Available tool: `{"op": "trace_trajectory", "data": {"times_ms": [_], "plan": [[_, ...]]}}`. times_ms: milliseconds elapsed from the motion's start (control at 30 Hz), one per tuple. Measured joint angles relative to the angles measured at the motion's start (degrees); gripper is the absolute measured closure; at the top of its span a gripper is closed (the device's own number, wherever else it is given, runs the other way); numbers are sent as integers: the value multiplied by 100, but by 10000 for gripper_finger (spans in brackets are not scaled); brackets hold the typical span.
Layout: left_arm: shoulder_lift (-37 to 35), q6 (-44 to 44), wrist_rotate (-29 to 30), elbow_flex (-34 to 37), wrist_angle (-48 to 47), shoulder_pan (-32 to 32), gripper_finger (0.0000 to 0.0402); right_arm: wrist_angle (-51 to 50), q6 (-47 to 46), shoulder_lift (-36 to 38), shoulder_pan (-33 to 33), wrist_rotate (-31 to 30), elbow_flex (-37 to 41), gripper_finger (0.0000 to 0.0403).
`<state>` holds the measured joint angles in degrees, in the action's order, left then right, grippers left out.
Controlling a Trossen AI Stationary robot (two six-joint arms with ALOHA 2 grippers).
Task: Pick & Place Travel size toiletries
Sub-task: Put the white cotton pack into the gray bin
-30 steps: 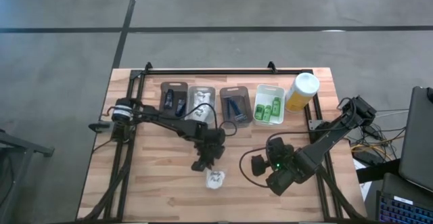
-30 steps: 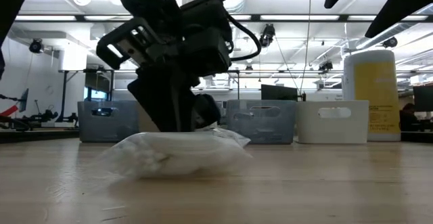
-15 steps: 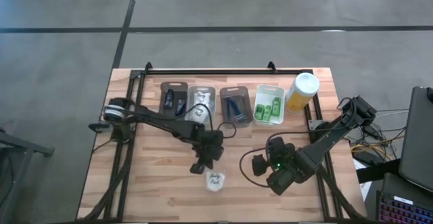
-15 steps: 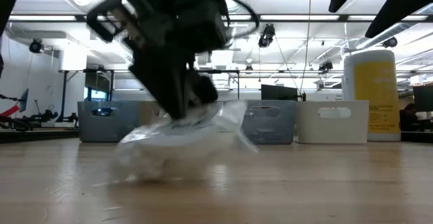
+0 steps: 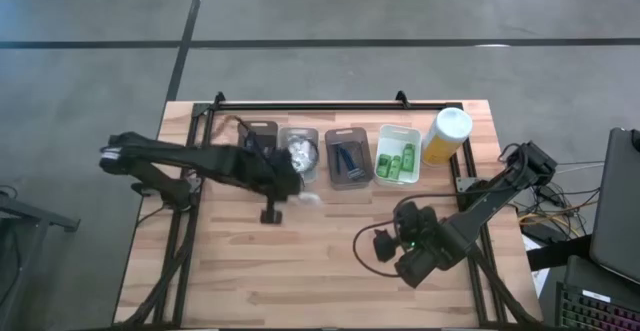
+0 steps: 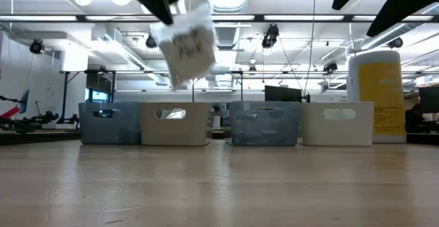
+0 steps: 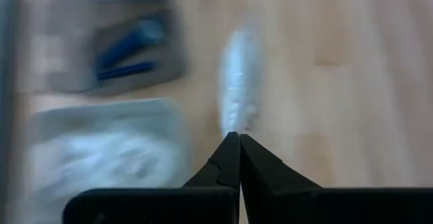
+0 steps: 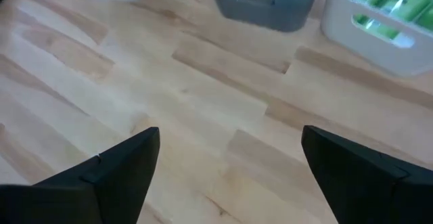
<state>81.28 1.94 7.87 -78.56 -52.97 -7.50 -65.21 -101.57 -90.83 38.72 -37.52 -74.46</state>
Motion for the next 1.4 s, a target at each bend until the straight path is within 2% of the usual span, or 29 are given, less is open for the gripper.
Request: {"op": "trace_trajectory", "data": {"times_ms": [200,367,533,833,1100,1400], "plan": [[-179,484,1158,-1008,-1004,651,401,-92,2,143,-24,-362,-4,47],[3,968,1244,-1233,-983,1435,401,-123,30,215,-58,-470,-7,61],[298,1221,885,-958,-957,1801,401,-121,-91,223,-66,-467,-7,76],[542,1247,334,4,-701,1585,401,-97,-474,158,-63,-421,-7,96],[504,1082,223,825,-209,1564,401,-92,-498,153,-74,-404,-7,108],[491,1094,608,649,197,1790,401,-86,-523,153,-74,-404,-7,97]]}}
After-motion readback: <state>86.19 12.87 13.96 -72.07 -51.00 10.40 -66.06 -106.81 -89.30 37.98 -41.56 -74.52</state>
